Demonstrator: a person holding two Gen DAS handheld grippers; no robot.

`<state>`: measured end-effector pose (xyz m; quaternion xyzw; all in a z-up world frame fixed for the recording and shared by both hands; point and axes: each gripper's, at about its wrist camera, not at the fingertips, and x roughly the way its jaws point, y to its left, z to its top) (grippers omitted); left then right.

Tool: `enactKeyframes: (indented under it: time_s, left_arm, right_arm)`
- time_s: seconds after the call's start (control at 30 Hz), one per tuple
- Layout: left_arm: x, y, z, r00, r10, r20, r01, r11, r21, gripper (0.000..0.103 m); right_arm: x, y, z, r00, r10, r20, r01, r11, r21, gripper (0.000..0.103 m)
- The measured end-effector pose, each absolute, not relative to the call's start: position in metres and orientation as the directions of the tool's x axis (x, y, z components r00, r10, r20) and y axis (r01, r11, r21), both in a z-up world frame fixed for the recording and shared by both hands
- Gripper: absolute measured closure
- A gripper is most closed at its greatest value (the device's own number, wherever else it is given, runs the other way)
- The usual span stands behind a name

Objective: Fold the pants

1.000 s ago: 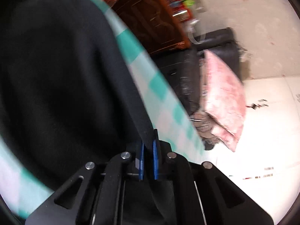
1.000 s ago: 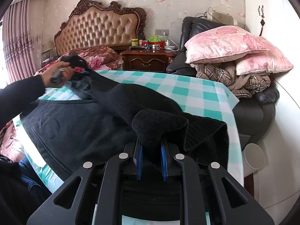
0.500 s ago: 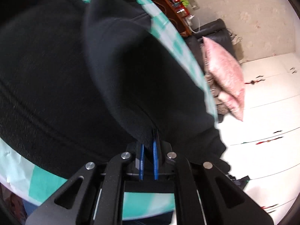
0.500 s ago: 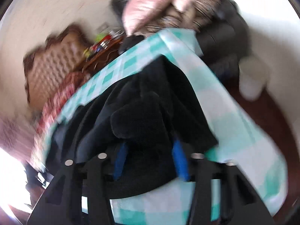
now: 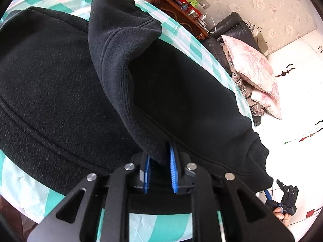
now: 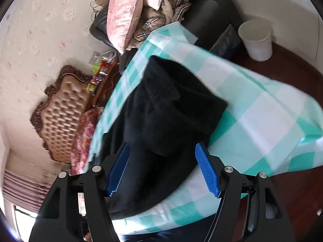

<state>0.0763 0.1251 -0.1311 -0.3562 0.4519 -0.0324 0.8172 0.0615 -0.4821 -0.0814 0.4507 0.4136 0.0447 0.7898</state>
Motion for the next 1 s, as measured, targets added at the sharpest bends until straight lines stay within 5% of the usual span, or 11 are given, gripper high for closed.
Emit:
enactKeyframes:
  time_s: [0.2, 0.33, 0.37, 0.43, 0.5, 0.6, 0.67, 0.77, 0.87, 0.93, 1.0]
  left_arm:
    - [0.081, 0.124, -0.126, 0.601, -0.317, -0.734, -0.275, 0.780, -0.562, 0.078]
    - [0.077, 0.127, -0.112, 0.624, -0.188, -0.759, -0.306, 0.835, -0.458, 0.056]
    - [0.076, 0.127, -0.106, 0.633, -0.140, -0.762, -0.315, 0.852, -0.418, 0.047]
    - [0.077, 0.125, -0.092, 0.639, -0.001, -0.769, -0.336, 0.899, -0.280, 0.043]
    - [0.079, 0.122, -0.077, 0.649, 0.123, -0.751, -0.351, 0.924, -0.152, 0.042]
    - [0.101, 0.108, -0.056, 0.651, 0.306, -0.695, -0.333, 0.937, 0.100, 0.032]
    - [0.134, 0.095, -0.055, 0.636, 0.390, -0.665, -0.292, 0.920, 0.260, 0.032]
    - [0.184, 0.081, -0.080, 0.539, 0.469, -0.700, -0.191, 0.877, 0.441, 0.032]
    - [0.217, 0.079, -0.104, 0.464, 0.563, -0.684, -0.129, 0.807, 0.577, 0.049]
    - [0.228, 0.086, -0.107, 0.429, 0.551, -0.716, -0.122, 0.821, 0.558, 0.091]
    - [0.230, 0.096, -0.100, 0.432, 0.521, -0.736, -0.142, 0.845, 0.515, 0.093]
  right_arm:
    - [0.072, -0.474, -0.077, 0.656, 0.459, -0.599, 0.284, 0.585, 0.760, 0.019]
    - [0.091, -0.465, -0.081, 0.645, 0.400, -0.651, 0.309, 0.643, 0.701, 0.019]
    - [0.096, -0.461, -0.081, 0.638, 0.379, -0.670, 0.310, 0.670, 0.674, 0.023]
    - [0.098, -0.455, -0.078, 0.617, 0.280, -0.736, 0.340, 0.748, 0.570, 0.057]
    - [0.098, -0.454, -0.074, 0.613, 0.236, -0.754, 0.349, 0.775, 0.526, 0.069]
    - [0.092, -0.460, -0.075, 0.607, 0.251, -0.754, 0.342, 0.774, 0.532, 0.072]
    - [0.089, -0.464, -0.079, 0.595, 0.264, -0.759, 0.357, 0.759, 0.544, 0.070]
    - [0.082, -0.469, -0.080, 0.598, 0.291, -0.747, 0.354, 0.740, 0.572, 0.032]
    - [0.075, -0.471, -0.069, 0.622, 0.298, -0.725, 0.330, 0.739, 0.587, 0.024]
    - [0.074, -0.471, -0.065, 0.629, 0.316, -0.710, 0.316, 0.731, 0.605, 0.017]
    - [0.081, -0.468, -0.068, 0.613, 0.325, -0.720, 0.311, 0.739, 0.598, 0.016]
